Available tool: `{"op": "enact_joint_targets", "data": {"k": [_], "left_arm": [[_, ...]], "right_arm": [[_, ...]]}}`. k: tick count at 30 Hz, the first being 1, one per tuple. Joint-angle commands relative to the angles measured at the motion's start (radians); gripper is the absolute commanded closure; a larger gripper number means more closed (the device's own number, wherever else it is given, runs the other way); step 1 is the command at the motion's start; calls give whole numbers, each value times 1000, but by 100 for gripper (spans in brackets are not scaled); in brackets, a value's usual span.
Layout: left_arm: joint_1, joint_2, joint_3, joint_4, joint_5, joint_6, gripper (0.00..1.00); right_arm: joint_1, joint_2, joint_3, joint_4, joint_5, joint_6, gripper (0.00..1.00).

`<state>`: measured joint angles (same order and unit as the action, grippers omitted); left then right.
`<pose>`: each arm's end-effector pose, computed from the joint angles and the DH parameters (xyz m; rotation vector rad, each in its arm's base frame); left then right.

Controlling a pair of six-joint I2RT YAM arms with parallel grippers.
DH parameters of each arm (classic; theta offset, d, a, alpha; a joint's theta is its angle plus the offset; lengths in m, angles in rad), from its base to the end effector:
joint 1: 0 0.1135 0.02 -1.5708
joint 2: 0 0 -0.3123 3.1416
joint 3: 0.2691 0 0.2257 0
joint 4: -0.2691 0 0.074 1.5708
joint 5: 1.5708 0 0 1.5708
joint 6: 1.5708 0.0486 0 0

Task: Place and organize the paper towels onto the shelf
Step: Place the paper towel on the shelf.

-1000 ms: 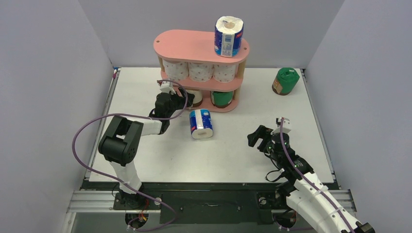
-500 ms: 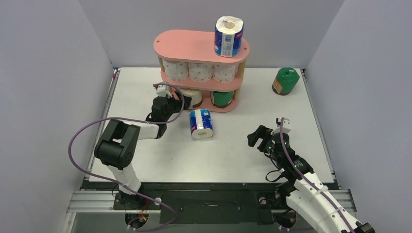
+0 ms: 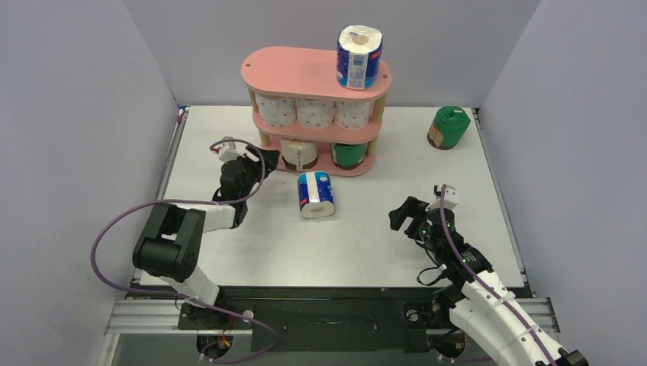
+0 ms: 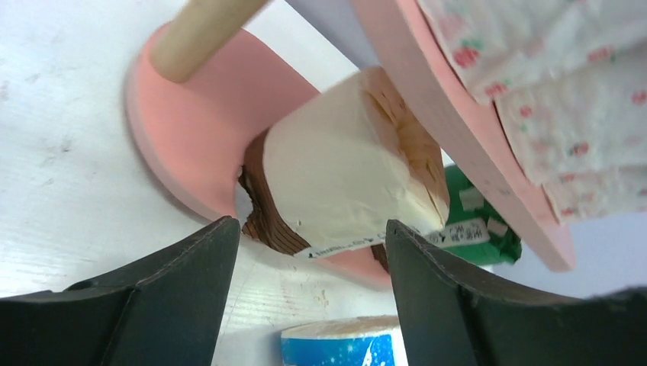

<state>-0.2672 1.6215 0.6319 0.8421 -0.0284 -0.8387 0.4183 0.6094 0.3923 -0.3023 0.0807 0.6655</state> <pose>0.3155 -0.0849 0.2585 -0.5238 1.7053 -0.7864 0.0890 0.0353 0.2432 0.3135 2.1168 0.5661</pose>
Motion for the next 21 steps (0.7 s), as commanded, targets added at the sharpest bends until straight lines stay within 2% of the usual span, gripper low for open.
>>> {"op": "enact_joint_targets", "data": {"k": [1,11,17,21], "left_arm": [[38,19,-7,94,-48,-231,33],[41,184,131,74,-13,-308,38],[43,247,150,122,-37,-361,41],[39,286,198,100,1,-384,42]], "right_arm": [[-6,-10,4,13,-1,-8,19],[-7,-18,2,7,4,-12,19],[-9,-18,1,7,6,-11,19],[-13,-10,2,12,5,-14,19]]}}
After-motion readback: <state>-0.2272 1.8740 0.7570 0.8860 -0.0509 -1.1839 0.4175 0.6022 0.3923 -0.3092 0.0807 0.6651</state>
